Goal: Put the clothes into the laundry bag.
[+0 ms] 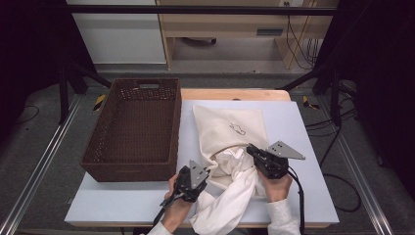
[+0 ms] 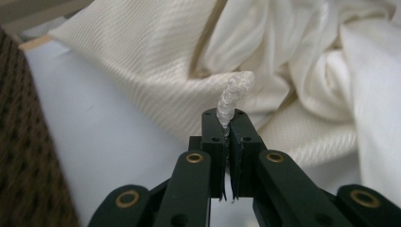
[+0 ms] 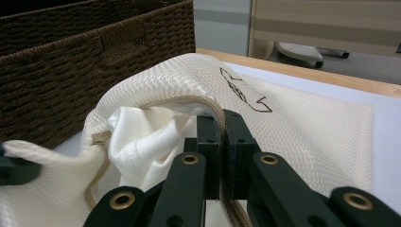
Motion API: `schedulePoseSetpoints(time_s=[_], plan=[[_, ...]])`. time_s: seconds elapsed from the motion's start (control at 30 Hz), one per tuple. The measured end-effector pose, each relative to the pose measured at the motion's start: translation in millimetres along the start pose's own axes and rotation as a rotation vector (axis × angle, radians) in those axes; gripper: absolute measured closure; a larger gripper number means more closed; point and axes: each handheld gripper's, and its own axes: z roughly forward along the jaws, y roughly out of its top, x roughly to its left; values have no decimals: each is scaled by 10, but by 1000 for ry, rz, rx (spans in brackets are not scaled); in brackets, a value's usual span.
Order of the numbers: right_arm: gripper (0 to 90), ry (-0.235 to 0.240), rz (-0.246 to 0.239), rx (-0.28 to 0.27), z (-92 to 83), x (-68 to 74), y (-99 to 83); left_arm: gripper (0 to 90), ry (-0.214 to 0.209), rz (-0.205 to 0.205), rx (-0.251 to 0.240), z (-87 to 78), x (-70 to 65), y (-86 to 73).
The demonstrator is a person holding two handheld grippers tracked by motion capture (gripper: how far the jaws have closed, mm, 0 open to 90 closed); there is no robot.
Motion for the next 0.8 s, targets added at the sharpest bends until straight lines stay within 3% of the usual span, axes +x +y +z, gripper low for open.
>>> schedulePoseSetpoints(time_s=[0.1, 0.23, 0.3, 0.37, 0.43, 0.5, 0.57, 0.67, 0.8], plan=[[871, 4, -3, 2, 1, 20, 5, 846, -8, -36, 12, -78, 81, -196], [871, 12, -3, 12, 8, 30, 3, 821, -18, -56, 41, -39, 66, -360], [871, 13, -4, 16, 10, 37, -1, 716, 9, -45, 45, -57, 52, -348], [871, 11, -7, 17, 8, 46, -2, 582, -12, -59, 6, -145, 54, -301], [870, 13, -10, 17, 12, 42, 0, 465, -12, -42, -32, -244, 13, -222], [870, 14, -9, 17, 13, 37, 1, 407, -26, -27, -68, -306, -89, -134], [870, 16, -7, 16, 7, 38, 3, 374, -44, 15, -81, -318, -194, -83], [870, 13, -8, 17, 1, 42, 4, 337, -105, 60, -74, -251, -351, -45], [870, 15, -7, 20, 2, 49, 1, 319, -197, 80, -53, -48, -476, -97]])
